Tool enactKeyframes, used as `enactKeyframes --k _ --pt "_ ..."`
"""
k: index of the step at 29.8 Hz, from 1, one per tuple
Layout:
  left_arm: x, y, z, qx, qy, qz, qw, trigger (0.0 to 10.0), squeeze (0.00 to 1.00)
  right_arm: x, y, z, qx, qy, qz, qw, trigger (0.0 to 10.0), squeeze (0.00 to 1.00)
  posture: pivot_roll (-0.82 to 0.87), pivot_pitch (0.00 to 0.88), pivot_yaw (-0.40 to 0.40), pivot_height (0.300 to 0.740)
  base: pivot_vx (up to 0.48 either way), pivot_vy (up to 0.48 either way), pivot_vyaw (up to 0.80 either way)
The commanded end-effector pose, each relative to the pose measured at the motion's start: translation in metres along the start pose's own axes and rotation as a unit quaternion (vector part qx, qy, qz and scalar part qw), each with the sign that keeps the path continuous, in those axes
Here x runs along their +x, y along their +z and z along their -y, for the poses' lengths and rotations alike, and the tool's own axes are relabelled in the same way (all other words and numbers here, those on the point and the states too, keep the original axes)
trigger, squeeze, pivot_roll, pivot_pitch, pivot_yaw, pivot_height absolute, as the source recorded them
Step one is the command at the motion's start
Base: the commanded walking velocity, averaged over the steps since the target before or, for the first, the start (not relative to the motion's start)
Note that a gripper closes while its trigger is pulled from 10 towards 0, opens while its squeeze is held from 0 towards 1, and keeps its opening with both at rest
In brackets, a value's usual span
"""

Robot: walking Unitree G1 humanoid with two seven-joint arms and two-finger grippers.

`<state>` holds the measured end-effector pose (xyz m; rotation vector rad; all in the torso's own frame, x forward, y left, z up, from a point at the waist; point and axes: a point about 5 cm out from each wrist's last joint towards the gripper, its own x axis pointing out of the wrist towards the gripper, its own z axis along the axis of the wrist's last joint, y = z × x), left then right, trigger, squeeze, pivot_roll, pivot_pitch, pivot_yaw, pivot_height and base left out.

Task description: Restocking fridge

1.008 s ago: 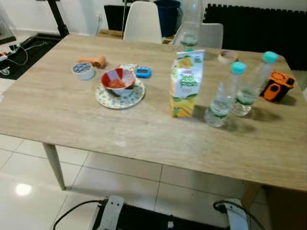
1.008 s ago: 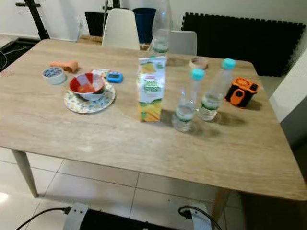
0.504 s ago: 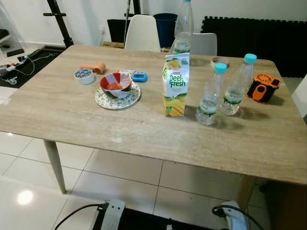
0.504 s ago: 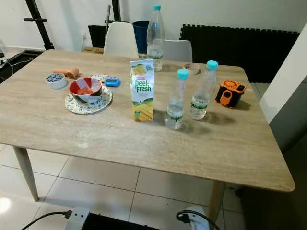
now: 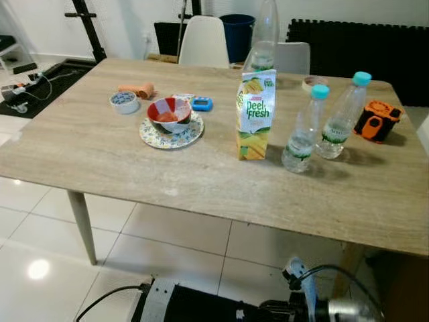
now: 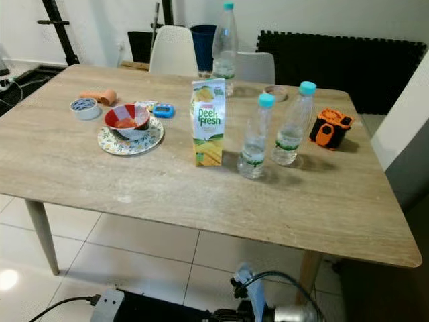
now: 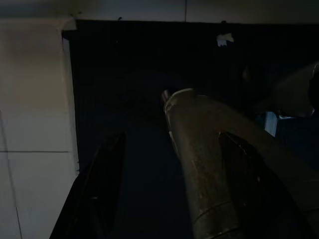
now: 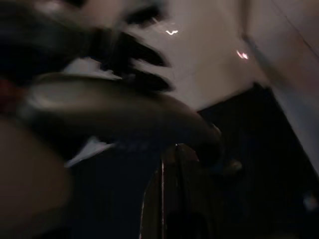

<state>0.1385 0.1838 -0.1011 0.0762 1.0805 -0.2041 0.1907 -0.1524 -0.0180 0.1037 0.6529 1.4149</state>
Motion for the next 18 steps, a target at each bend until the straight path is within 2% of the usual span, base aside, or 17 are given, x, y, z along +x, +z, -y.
enactKeyframes --k 1,3,4,6,7,8,11,12,13,15,16,18 --pt "-0.002 -0.008 -0.004 -0.002 0.006 -0.011 1.0 10.0 0.0 0.004 0.006 -0.006 -0.012 0.04 0.003 0.999 10.0 0.06 -0.02 0.011 -0.01 0.74 0.0 0.0 0.0" --pt "-0.002 -0.008 -0.004 -0.002 0.006 -0.011 1.0 10.0 0.0 0.005 0.012 -0.01 -0.026 0.057 0.007 0.998 10.0 0.09 -0.02 0.011 -0.01 0.74 0.0 0.0 0.0" --pt "-0.002 -0.009 -0.004 -0.002 0.005 -0.013 1.0 10.0 0.0 0.006 0.023 -0.017 -0.045 0.088 0.014 0.995 10.0 0.31 -0.02 0.01 -0.011 0.74 0.0 0.0 0.0" --pt "-0.003 -0.01 -0.004 -0.001 0.005 -0.015 1.0 10.0 0.0 0.008 0.035 -0.023 -0.064 0.114 0.023 0.991 10.0 0.86 -0.02 0.01 -0.01 0.74 0.0 0.0 0.0" --pt "-0.003 -0.011 -0.004 -0.001 0.005 -0.015 1.0 10.0 0.0 0.008 0.038 -0.025 -0.07 0.121 0.026 0.99 10.0 0.86 -0.02 0.01 -0.01 0.74 0.0 0.0 0.0" --pt "-0.003 -0.011 -0.004 -0.001 0.005 -0.016 1.0 10.0 0.0 0.009 0.044 -0.027 -0.077 0.127 0.034 0.988 10.0 1.0 -0.02 0.01 -0.01 0.74 0.0 0.0 0.0" --pt "-0.003 -0.011 -0.004 -0.001 0.005 -0.016 1.0 10.0 0.0 0.009 0.047 -0.029 -0.081 0.132 0.039 0.987 10.0 1.0 -0.02 0.01 -0.01 0.74 0.0 0.0 0.0" --pt "-0.003 -0.012 -0.004 -0.001 0.005 -0.016 1.0 10.0 0.0 0.007 0.07 -0.033 -0.098 0.137 0.081 0.982 10.0 1.0 -0.02 0.011 -0.011 0.74 0.0 0.0 0.0" --pt "-0.003 -0.012 -0.004 -0.001 0.005 -0.016 1.0 10.0 0.0 0.007 0.07 -0.033 -0.098 0.137 0.081 0.982 10.0 1.0 -0.02 0.011 -0.011 0.74 0.0 0.0 0.0" --pt "-0.003 -0.012 -0.004 -0.001 0.005 -0.017 1.0 10.0 0.0 0.004 0.088 -0.037 -0.11 0.133 0.118 0.978 10.0 1.0 -0.02 0.011 -0.011 0.74 0.0 0.0 0.0" --pt "-0.003 -0.012 -0.004 -0.001 0.005 -0.017 1.0 10.0 0.0 0.004 0.088 -0.037 -0.11 0.133 0.118 0.978 10.0 1.0 -0.02 0.011 -0.011 0.74 0.0 0.0 0.0" --pt "-0.003 -0.011 -0.004 -0.001 0.004 -0.015 1.0 10.0 0.0 -0.002 0.121 -0.036 -0.134 0.116 0.191 0.966 10.0 1.0 -0.02 0.01 -0.01 0.74 0.0 0.0 0.0"
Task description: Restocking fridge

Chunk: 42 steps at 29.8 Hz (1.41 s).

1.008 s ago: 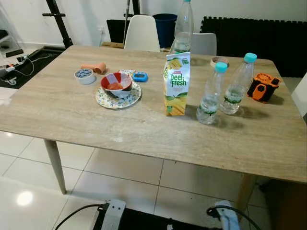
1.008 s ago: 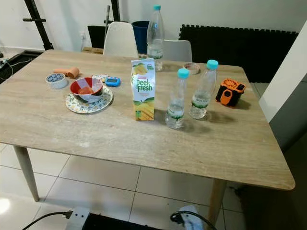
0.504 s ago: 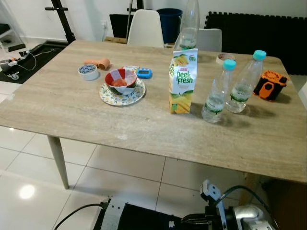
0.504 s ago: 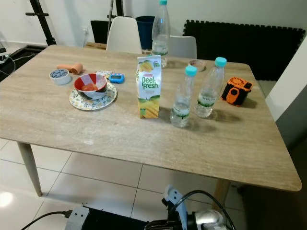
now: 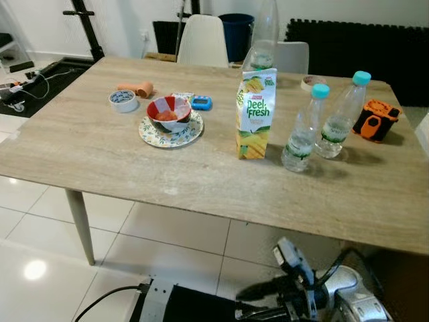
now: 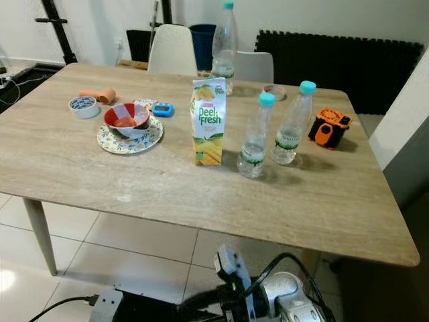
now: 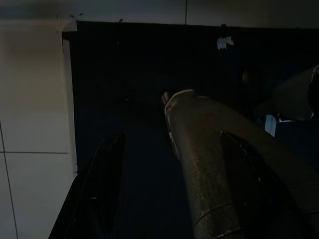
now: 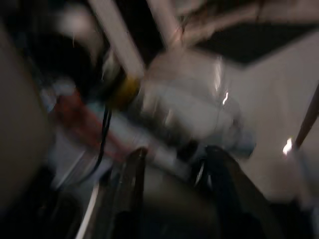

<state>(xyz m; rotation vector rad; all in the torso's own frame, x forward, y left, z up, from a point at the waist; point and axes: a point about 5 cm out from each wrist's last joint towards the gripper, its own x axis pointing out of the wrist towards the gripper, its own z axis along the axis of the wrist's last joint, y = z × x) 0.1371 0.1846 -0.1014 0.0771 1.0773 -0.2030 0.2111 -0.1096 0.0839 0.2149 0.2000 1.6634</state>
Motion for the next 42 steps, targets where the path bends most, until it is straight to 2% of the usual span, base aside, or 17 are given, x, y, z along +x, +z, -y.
enactKeyframes --k 1,6,15,18,21,23,24,25,26,27,28,29,30,31,33,35,42 --pt "-0.002 -0.009 -0.004 -0.001 0.003 -0.016 1.0 10.0 0.0 0.0 0.03 0.006 -0.033 -0.023 0.061 0.997 10.0 1.0 -0.02 0.01 -0.01 0.74 0.0 0.0 0.0" --pt "-0.002 -0.006 -0.005 -0.004 0.01 -0.009 1.0 10.0 0.0 -0.004 0.088 0.022 -0.107 -0.075 0.173 0.976 10.0 1.0 -0.02 0.008 -0.009 0.74 0.0 0.0 0.0" --pt "-0.003 -0.004 -0.013 -0.016 0.03 0.0 0.999 10.0 0.0 -0.008 0.135 0.037 -0.162 -0.136 0.237 0.948 10.0 1.0 -0.02 0.009 -0.007 0.74 0.0 0.0 0.0" --pt "-0.004 0.0 -0.017 -0.044 0.042 0.014 0.998 10.0 0.0 -0.01 0.151 0.044 -0.184 -0.169 0.254 0.934 10.0 1.0 -0.01 0.014 -0.005 0.74 0.0 0.0 0.0" --pt "-0.005 0.011 -0.026 -0.14 0.056 0.062 0.987 10.0 0.0 -0.012 0.172 0.056 -0.201 -0.222 0.278 0.913 10.0 1.0 -0.01 0.015 -0.006 0.74 0.0 0.0 0.0" --pt "-0.005 0.011 -0.026 -0.14 0.056 0.062 0.987 10.0 0.0 -0.012 0.172 0.056 -0.201 -0.222 0.278 0.913 10.0 1.0 -0.01 0.015 -0.006 0.74 0.0 0.0 0.0" --pt "-0.006 0.017 -0.031 -0.176 0.063 0.085 0.979 10.0 0.0 -0.013 0.176 0.059 -0.202 -0.232 0.284 0.908 10.0 0.65 -0.01 0.017 -0.007 0.74 0.0 0.0 0.0" --pt "-0.006 0.017 -0.031 -0.176 0.063 0.085 0.979 10.0 0.0 -0.013 0.176 0.059 -0.202 -0.232 0.284 0.908 10.0 0.65 -0.01 0.017 -0.007 0.74 0.0 0.0 0.0" --pt "-0.008 0.027 -0.039 -0.221 0.071 0.123 0.965 10.0 0.0 -0.014 0.181 0.061 -0.202 -0.241 0.293 0.903 10.0 0.0 -0.01 0.018 -0.008 0.74 0.0 0.0 0.0" --pt "-0.008 0.027 -0.039 -0.221 0.071 0.123 0.965 10.0 0.0 -0.014 0.181 0.061 -0.202 -0.241 0.293 0.903 10.0 0.0 -0.01 0.018 -0.008 0.74 0.0 0.0 0.0" --pt "-0.01 0.036 -0.047 -0.265 0.076 0.163 0.947 10.0 0.0 -0.015 0.186 0.062 -0.203 -0.249 0.306 0.896 10.0 0.0 -0.01 0.018 -0.008 0.74 0.0 0.0 0.0" --pt "-0.01 0.036 -0.047 -0.265 0.076 0.163 0.947 10.0 0.0 -0.015 0.186 0.062 -0.203 -0.249 0.306 0.896 10.0 0.0 -0.01 0.018 -0.008 0.74 0.0 0.0 0.0" --pt "-0.013 0.046 -0.054 -0.3 0.076 0.202 0.929 10.0 0.0 -0.016 0.191 0.062 -0.205 -0.256 0.317 0.89 10.0 0.0 0.0 0.02 -0.006 0.74 0.0 0.0 0.0" --pt "-0.013 0.046 -0.054 -0.3 0.076 0.202 0.929 10.0 0.0 -0.016 0.191 0.062 -0.205 -0.256 0.317 0.89 10.0 0.0 0.0 0.02 -0.006 0.74 0.0 0.0 0.0" --pt "-0.017 0.057 -0.061 -0.346 0.065 0.252 0.901 10.0 0.0 -0.018 0.198 0.063 -0.208 -0.268 0.334 0.879 10.0 0.0 0.0 0.019 -0.005 0.74 0.0 0.0 0.0" --pt "-0.018 0.059 -0.062 -0.369 0.05 0.273 0.887 10.0 0.0 -0.02 0.201 0.064 -0.208 -0.276 0.346 0.872 10.0 0.0 0.0 0.018 -0.004 0.74 0.0 0.0 0.0" --pt "-0.018 0.062 -0.059 -0.389 0.014 0.291 0.874 10.0 0.0 -0.027 0.209 0.068 -0.213 -0.302 0.362 0.856 10.0 0.0 0.0 0.018 0.001 0.74 0.0 0.0 0.0"
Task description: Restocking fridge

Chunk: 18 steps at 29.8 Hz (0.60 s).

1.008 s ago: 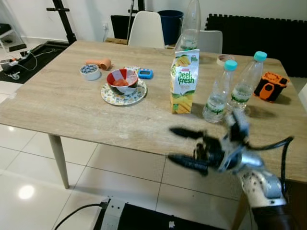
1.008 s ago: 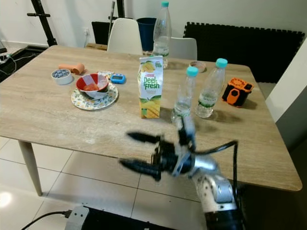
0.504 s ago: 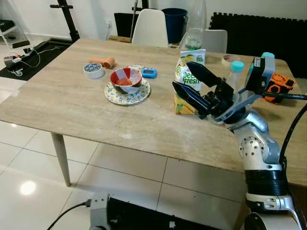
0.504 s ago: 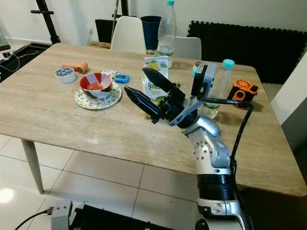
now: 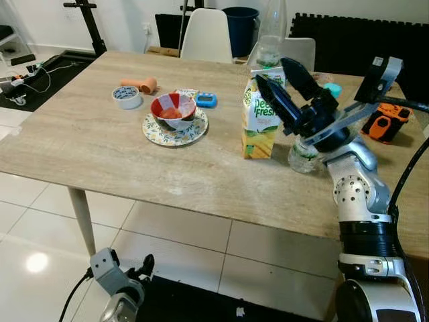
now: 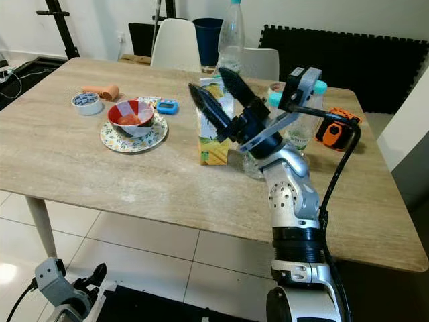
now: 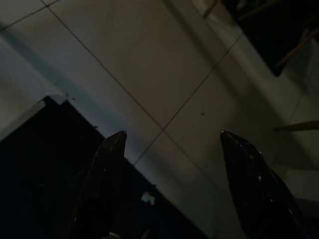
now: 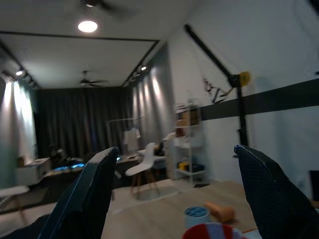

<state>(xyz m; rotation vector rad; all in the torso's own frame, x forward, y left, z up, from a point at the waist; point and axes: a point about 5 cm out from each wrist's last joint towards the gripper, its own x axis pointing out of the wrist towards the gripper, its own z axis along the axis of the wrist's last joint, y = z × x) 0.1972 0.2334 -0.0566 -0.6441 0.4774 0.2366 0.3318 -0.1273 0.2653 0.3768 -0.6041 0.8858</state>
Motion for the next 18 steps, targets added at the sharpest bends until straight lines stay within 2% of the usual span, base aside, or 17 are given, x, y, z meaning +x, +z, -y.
enactKeyframes --k 1,3,7,8,12,13,15,18 --pt "-0.002 -0.002 -0.002 -0.014 -0.006 -0.005 1.0 10.0 0.0 0.002 0.004 0.003 -0.006 -0.009 0.01 1.0 10.0 0.0 0.0 0.018 0.003 0.74 0.0 0.0 0.0" --pt "-0.001 -0.002 0.001 -0.033 -0.028 -0.003 0.999 10.0 0.0 0.005 0.008 0.008 -0.016 -0.025 0.017 0.999 10.0 0.0 0.0 0.019 0.006 0.74 0.0 0.0 0.0" --pt "0.0 -0.002 0.004 -0.045 -0.044 -0.002 0.998 10.0 0.0 0.007 0.01 0.011 -0.026 -0.037 0.018 0.999 10.0 0.0 0.0 0.022 0.008 0.74 0.0 0.0 0.0" --pt "0.001 -0.001 0.008 -0.06 -0.066 0.001 0.996 10.0 0.0 0.009 0.009 0.015 -0.049 -0.055 0.005 0.997 10.0 0.0 0.01 0.028 0.01 0.74 0.0 0.0 0.0" --pt "0.002 0.0 0.009 -0.064 -0.072 0.002 0.995 10.0 0.0 0.01 0.008 0.018 -0.059 -0.066 -0.002 0.996 10.0 0.0 0.0 0.032 0.01 0.74 0.0 0.0 0.0" --pt "0.002 0.0 0.011 -0.073 -0.084 0.003 0.994 10.0 0.0 0.011 0.004 0.024 -0.086 -0.091 -0.026 0.992 10.0 0.0 0.0 0.032 0.01 0.74 0.0 0.0 0.0" --pt "0.002 0.0 0.011 -0.076 -0.087 0.003 0.993 10.0 0.0 0.011 0.003 0.026 -0.092 -0.097 -0.031 0.991 10.0 0.0 0.0 0.032 0.01 0.74 0.0 0.0 0.0" --pt "0.002 -0.001 0.013 -0.08 -0.102 -0.001 0.992 10.0 0.0 0.011 0.0 0.041 -0.129 -0.151 -0.07 0.978 10.0 0.0 0.01 0.038 0.015 0.74 0.0 0.0 0.0"
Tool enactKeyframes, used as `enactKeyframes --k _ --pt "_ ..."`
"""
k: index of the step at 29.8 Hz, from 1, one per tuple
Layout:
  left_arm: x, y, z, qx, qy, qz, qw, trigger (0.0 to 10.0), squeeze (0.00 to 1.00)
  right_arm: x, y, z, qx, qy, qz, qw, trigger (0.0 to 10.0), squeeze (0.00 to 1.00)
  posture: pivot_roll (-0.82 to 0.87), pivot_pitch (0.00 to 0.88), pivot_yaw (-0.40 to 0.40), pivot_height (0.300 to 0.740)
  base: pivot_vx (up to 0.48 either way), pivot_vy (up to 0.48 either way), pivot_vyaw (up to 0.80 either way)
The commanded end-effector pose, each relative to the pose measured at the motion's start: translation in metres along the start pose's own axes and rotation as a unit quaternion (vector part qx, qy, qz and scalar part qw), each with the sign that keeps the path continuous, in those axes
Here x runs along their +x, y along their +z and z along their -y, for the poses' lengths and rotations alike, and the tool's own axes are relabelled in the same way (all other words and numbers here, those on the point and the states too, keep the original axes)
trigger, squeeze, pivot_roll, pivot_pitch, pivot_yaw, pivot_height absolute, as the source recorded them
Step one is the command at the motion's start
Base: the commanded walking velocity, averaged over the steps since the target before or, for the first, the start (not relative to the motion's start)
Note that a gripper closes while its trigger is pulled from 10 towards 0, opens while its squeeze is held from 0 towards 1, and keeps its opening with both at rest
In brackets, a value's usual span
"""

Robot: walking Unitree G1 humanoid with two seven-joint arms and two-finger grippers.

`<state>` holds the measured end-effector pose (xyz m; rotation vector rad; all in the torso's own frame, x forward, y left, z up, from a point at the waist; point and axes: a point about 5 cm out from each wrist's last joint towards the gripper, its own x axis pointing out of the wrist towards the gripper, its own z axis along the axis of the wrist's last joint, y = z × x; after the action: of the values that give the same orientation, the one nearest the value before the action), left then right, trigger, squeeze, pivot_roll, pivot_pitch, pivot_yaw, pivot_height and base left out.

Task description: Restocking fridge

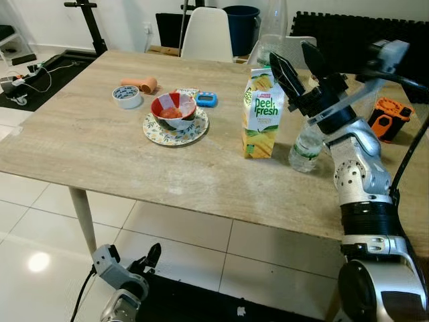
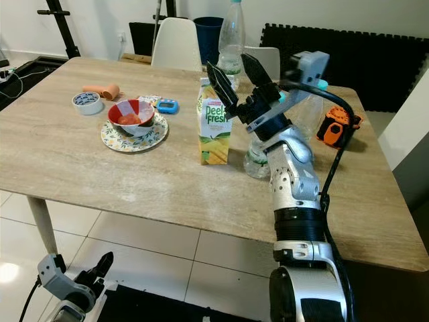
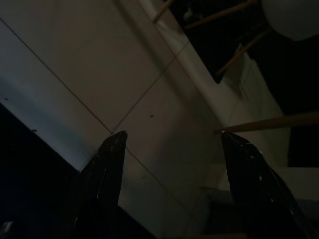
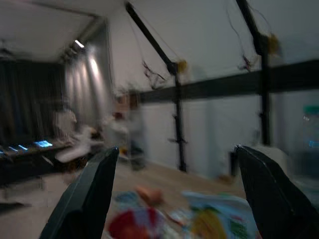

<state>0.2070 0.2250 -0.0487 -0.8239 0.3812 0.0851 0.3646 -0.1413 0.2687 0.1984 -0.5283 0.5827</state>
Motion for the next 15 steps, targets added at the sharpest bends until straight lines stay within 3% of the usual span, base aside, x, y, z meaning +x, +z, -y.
enactKeyframes --k 1,4,13,15 --pt "-0.002 -0.005 -0.001 -0.009 -0.002 -0.008 1.0 10.0 0.0 0.003 0.0 0.006 -0.02 -0.023 -0.014 0.999 10.0 0.0 0.01 0.038 0.015 0.74 0.0 0.0 0.0" --pt "-0.003 -0.006 -0.002 -0.013 -0.004 -0.008 1.0 10.0 0.0 0.005 -0.002 0.022 -0.048 -0.075 -0.038 0.995 10.0 0.0 0.01 0.038 0.015 0.74 0.0 0.0 0.0" --pt "-0.006 -0.008 -0.004 -0.017 -0.007 -0.013 1.0 10.0 0.0 0.008 0.013 0.036 -0.099 -0.129 -0.016 0.987 10.0 0.0 0.01 0.043 0.015 0.74 0.0 0.0 0.0" --pt "-0.008 -0.01 -0.005 -0.017 -0.005 -0.019 1.0 10.0 0.0 0.007 0.015 0.043 -0.13 -0.147 -0.028 0.98 10.0 0.0 0.01 0.047 0.018 0.74 0.0 0.0 0.0"
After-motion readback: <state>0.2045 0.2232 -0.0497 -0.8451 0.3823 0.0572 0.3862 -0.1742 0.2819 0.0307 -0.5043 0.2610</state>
